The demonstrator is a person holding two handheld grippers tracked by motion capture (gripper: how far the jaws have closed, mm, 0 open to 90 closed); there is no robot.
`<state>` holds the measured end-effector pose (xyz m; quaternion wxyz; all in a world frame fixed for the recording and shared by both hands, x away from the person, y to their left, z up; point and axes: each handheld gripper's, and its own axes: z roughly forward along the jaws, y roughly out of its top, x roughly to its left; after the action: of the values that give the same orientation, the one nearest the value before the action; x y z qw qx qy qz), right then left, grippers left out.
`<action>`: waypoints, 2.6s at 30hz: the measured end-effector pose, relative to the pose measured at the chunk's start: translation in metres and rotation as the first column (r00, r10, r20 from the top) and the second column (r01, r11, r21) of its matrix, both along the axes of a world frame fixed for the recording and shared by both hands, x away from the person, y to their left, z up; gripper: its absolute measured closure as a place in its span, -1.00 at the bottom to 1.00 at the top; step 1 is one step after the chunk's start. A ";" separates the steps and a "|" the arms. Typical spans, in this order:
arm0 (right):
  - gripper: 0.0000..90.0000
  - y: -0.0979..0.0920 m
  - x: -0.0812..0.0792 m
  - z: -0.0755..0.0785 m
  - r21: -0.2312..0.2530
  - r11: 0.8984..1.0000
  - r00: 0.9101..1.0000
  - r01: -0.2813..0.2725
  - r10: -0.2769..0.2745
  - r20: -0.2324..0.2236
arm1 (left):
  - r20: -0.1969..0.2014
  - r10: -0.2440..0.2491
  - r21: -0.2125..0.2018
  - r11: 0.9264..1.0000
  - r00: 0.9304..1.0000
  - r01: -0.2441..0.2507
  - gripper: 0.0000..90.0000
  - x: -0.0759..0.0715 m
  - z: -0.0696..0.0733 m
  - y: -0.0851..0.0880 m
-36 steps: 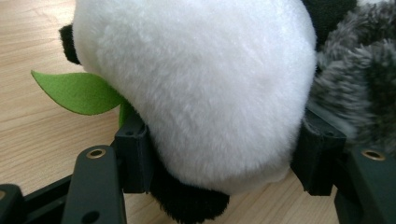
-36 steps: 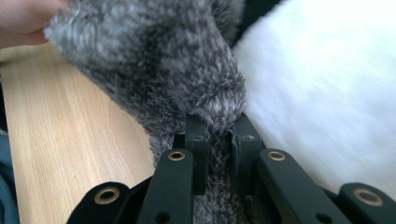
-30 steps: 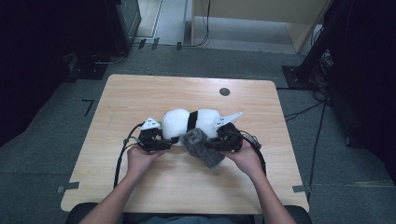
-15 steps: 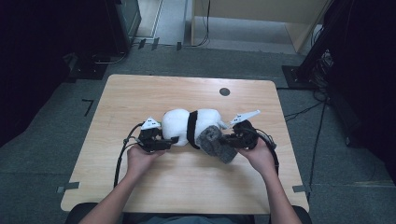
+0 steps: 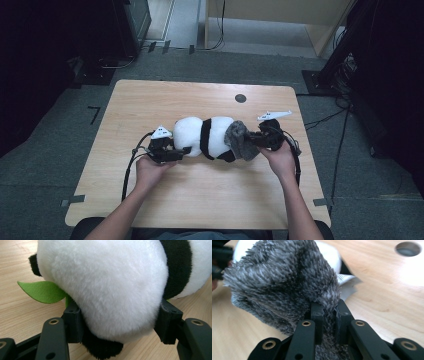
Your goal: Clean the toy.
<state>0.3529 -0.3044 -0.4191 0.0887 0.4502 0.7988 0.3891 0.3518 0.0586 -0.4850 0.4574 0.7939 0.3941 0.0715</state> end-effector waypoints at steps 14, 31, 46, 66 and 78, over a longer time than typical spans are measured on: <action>0.81 -0.006 0.015 0.016 0.086 0.994 0.996 0.062 -0.067 0.063 | 0.006 0.002 -0.001 1.000 1.000 -0.002 -0.21 -0.001 -0.001 0.000; 0.21 0.005 0.016 -0.012 0.208 0.974 0.993 -0.093 0.074 0.097 | -0.010 -0.023 -0.010 1.000 1.000 0.023 -0.48 0.005 -0.006 0.005; 0.71 0.003 0.016 -0.010 0.143 0.989 0.995 -0.028 0.014 0.099 | -0.042 -0.090 -0.013 0.996 0.995 0.090 -0.68 0.014 0.013 0.022; 0.69 -0.002 0.020 -0.009 0.133 0.990 0.997 -0.044 0.035 0.066 | 0.060 -0.145 -0.037 0.988 0.988 0.147 -0.45 0.064 0.031 0.061; 0.67 0.000 0.025 -0.019 0.178 0.981 0.997 -0.072 0.069 0.022 | 0.049 -0.324 -0.102 0.939 0.945 0.328 -0.44 0.067 0.016 0.042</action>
<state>0.3775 -0.3049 -0.4385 0.0405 0.4246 0.7754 0.4656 0.4192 0.1002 -0.4687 0.5116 0.8210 0.2532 -0.0140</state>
